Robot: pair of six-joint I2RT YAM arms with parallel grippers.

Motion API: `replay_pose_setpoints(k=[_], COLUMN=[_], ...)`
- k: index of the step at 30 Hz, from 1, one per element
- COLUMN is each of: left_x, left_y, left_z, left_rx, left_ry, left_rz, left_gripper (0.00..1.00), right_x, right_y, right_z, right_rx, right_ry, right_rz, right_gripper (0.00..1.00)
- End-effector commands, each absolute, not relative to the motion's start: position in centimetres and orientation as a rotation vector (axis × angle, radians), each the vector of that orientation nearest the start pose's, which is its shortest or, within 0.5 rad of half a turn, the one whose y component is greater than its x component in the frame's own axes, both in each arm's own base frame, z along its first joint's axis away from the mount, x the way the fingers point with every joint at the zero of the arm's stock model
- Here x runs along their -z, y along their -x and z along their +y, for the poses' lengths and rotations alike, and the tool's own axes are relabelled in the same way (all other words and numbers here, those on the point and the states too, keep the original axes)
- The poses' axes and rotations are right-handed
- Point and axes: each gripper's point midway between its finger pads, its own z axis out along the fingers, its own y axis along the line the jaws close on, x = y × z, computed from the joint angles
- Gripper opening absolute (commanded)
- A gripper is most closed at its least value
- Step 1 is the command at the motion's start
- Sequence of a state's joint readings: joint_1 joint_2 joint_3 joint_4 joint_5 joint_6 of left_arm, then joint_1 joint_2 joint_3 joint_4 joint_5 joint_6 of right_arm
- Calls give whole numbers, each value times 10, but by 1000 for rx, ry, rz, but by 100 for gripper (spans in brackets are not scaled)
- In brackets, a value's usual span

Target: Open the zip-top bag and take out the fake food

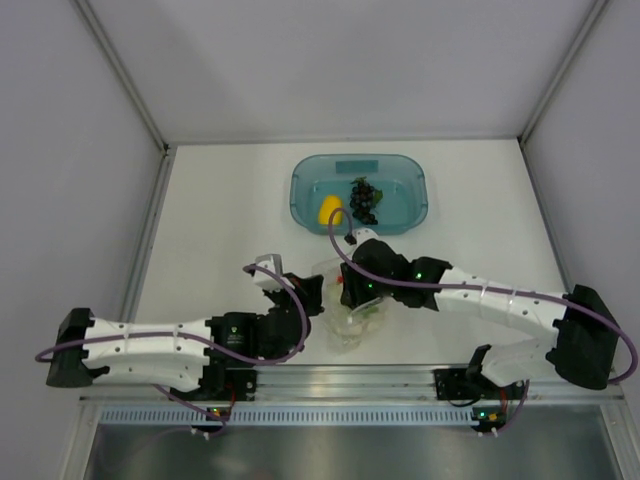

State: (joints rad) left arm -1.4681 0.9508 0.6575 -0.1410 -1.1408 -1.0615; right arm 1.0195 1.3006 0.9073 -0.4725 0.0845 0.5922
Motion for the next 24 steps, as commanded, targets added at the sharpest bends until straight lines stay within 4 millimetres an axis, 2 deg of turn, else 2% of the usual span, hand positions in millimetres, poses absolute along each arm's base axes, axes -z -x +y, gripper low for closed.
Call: replay_pose_setpoints(k=[1, 6, 7, 11, 16, 24], left_x=[-258, -262, -260, -257, -255, -246], left_y=[-171, -167, -166, -167, -170, -177], left_z=[-266, -286, -288, -294, -288, -271], left_rx=[736, 752, 749, 719, 691, 641], left_ry=[293, 195, 184, 148, 171, 241], left_rz=[1732, 1752, 1756, 1766, 1755, 1735], left_gripper=[0, 0, 0, 0, 0, 0], right_x=[-165, -198, -206, -221, -236, -253], right_y=[-177, -179, -182, -186, -187, -176], right_z=[305, 315, 315, 309, 297, 281], right_rx=[-651, -689, -681, -627, -587, -588], right_ry=[506, 494, 488, 492, 482, 558], right_rz=[2338, 2273, 2255, 2232, 2207, 2192], right_gripper=[12, 11, 11, 11, 11, 9])
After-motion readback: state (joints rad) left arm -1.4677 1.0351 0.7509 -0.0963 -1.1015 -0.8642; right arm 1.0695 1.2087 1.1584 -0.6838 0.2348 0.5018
